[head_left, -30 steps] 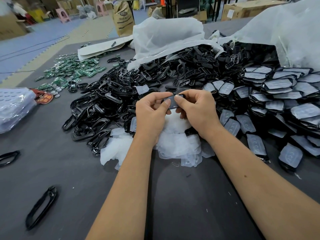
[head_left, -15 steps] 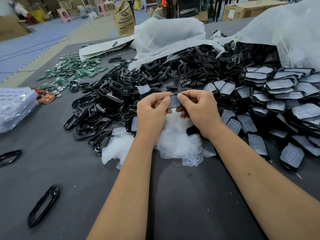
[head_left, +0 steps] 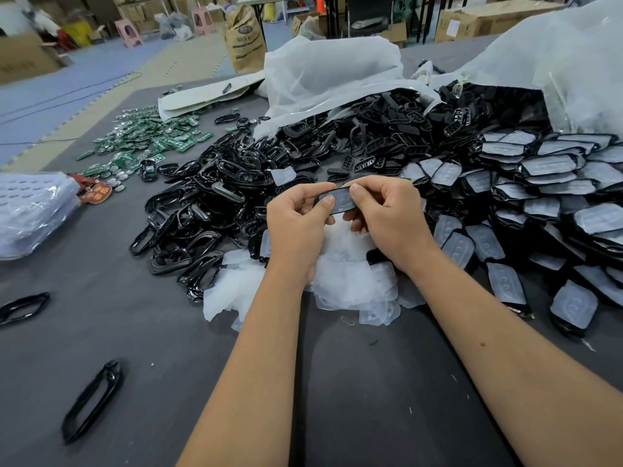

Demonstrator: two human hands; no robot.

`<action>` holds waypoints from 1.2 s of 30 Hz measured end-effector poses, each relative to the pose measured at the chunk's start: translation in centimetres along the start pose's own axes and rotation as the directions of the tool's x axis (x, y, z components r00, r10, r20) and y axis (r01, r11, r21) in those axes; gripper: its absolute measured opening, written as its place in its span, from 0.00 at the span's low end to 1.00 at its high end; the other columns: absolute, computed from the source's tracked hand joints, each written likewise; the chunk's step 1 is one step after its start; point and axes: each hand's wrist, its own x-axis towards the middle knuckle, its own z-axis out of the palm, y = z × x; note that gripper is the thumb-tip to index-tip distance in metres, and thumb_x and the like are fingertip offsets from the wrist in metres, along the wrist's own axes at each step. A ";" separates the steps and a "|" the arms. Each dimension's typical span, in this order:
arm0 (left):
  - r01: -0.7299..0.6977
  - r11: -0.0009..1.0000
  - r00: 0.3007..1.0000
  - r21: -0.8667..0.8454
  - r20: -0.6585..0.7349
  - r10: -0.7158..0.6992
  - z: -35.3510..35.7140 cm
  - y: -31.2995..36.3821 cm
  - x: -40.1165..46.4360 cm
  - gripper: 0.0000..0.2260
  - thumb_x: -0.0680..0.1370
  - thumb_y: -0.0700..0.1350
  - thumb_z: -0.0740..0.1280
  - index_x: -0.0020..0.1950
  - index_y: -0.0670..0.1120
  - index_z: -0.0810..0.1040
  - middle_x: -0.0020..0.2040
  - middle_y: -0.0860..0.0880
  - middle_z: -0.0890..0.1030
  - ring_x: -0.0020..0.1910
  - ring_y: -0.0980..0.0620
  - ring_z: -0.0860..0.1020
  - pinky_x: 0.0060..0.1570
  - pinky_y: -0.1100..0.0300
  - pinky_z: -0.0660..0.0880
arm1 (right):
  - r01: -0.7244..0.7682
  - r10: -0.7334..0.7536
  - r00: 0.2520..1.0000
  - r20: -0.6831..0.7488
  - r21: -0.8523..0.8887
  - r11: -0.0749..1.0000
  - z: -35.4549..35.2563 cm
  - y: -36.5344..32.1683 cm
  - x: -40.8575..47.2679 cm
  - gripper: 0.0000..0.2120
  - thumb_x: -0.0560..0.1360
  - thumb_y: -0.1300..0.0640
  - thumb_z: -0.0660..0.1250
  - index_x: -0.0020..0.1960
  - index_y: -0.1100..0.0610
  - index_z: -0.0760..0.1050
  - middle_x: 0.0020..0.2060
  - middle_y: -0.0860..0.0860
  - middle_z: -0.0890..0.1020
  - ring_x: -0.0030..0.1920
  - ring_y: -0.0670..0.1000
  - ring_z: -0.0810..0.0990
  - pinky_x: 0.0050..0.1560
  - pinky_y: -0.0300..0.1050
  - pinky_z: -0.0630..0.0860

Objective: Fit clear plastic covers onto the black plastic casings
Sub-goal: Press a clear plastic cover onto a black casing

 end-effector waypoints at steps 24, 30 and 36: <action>0.120 0.974 0.991 -0.193 0.073 -0.108 -0.1 0.4 -0.4 0.07 0.82 0.38 0.68 0.57 0.37 0.83 0.45 0.42 0.85 0.40 0.52 0.82 0.38 0.65 0.77 | -0.119 0.093 0.991 0.096 0.317 0.941 -0.9 -0.2 -0.2 0.07 0.80 0.63 0.71 0.46 0.56 0.87 0.35 0.54 0.79 0.30 0.48 0.74 0.32 0.38 0.72; 0.159 0.954 0.987 -0.255 0.061 -0.148 -0.3 0.2 -0.1 0.07 0.83 0.39 0.66 0.50 0.41 0.84 0.43 0.44 0.86 0.37 0.52 0.82 0.36 0.65 0.78 | -0.183 0.104 0.969 0.224 0.371 0.911 -1.3 0.5 0.3 0.13 0.79 0.69 0.67 0.58 0.57 0.86 0.45 0.54 0.87 0.45 0.49 0.81 0.44 0.42 0.77; 0.181 0.947 0.983 -0.266 0.078 -0.166 -0.4 0.3 0.0 0.08 0.83 0.40 0.67 0.48 0.42 0.84 0.42 0.46 0.86 0.36 0.55 0.81 0.37 0.65 0.78 | -0.212 0.109 0.960 0.258 0.417 0.884 -1.7 0.4 0.2 0.12 0.78 0.69 0.68 0.57 0.59 0.85 0.50 0.58 0.88 0.49 0.54 0.85 0.46 0.42 0.80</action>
